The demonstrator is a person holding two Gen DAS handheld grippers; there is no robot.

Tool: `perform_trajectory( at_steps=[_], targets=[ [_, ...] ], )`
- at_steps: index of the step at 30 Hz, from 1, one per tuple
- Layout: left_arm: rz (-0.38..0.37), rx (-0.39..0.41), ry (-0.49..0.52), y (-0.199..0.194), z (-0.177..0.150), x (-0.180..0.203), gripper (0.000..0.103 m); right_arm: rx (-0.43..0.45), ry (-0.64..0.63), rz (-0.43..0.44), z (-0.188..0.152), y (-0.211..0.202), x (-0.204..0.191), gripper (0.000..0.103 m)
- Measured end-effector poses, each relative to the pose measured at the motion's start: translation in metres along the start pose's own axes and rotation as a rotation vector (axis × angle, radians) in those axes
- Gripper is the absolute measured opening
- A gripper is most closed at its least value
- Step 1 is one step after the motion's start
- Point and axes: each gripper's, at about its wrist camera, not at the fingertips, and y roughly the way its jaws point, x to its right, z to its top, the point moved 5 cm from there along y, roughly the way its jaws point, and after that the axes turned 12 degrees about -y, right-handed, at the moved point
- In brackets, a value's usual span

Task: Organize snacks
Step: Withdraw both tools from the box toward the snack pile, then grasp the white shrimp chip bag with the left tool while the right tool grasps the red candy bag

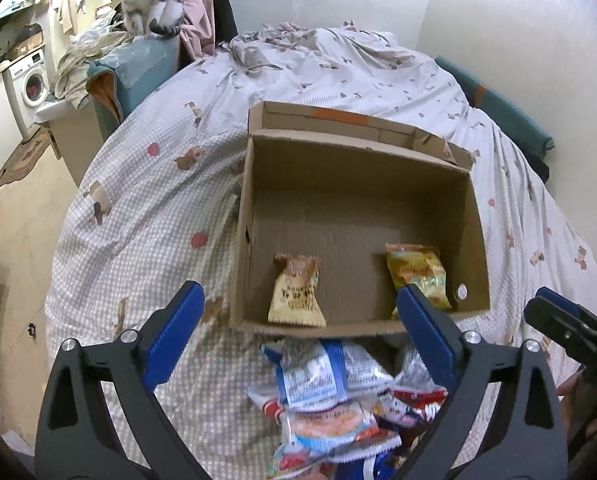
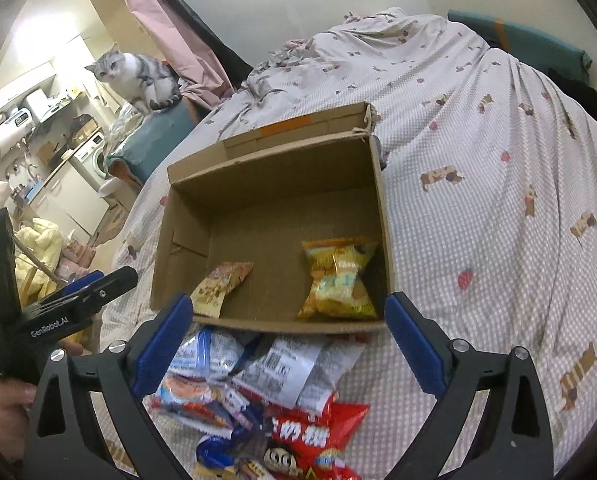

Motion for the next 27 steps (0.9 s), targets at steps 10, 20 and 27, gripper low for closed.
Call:
perform_trajectory(
  at_steps=[10,20,27],
  targets=[
    [0.016,-0.036,-0.001,-0.013,-0.022,-0.008,0.096,-0.04,0.061,-0.003,-0.025,-0.009,0.003,0.1],
    [0.029,-0.119,-0.021,-0.007,-0.043,-0.02,0.096,-0.112,0.136,-0.008,-0.052,-0.007,0.01,0.1],
    [0.044,-0.214,-0.109,0.013,-0.051,-0.037,0.096,-0.152,0.185,-0.02,-0.066,-0.006,0.022,0.1]
  ],
)
